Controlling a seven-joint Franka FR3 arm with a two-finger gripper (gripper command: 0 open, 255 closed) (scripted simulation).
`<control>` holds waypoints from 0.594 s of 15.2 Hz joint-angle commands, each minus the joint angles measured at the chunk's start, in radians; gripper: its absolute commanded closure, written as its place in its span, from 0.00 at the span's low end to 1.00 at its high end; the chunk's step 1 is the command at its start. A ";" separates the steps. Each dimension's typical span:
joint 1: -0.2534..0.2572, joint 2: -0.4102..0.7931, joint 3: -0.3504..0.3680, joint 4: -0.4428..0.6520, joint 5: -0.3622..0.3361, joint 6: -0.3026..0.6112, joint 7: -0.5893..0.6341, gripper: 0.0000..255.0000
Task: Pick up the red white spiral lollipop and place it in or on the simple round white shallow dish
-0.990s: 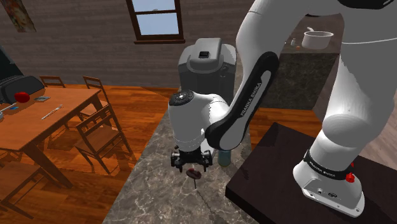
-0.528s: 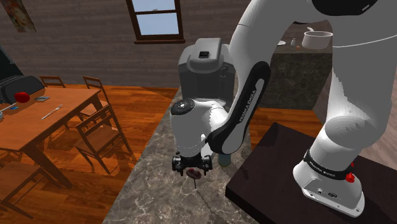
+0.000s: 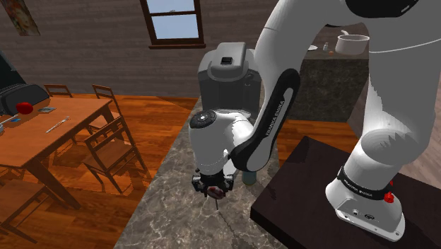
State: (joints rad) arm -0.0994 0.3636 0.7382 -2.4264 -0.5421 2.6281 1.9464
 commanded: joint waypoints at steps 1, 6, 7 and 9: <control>0.000 0.000 0.000 0.000 0.000 0.000 0.000 1.00; 0.000 0.000 0.000 0.000 0.000 0.000 0.000 1.00; 0.000 0.000 0.000 0.000 0.000 0.000 0.000 1.00; -0.026 -0.029 0.034 -0.006 0.041 -0.017 -0.029 1.00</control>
State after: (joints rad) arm -0.1160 0.3447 0.7606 -2.4298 -0.5158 2.6167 1.9283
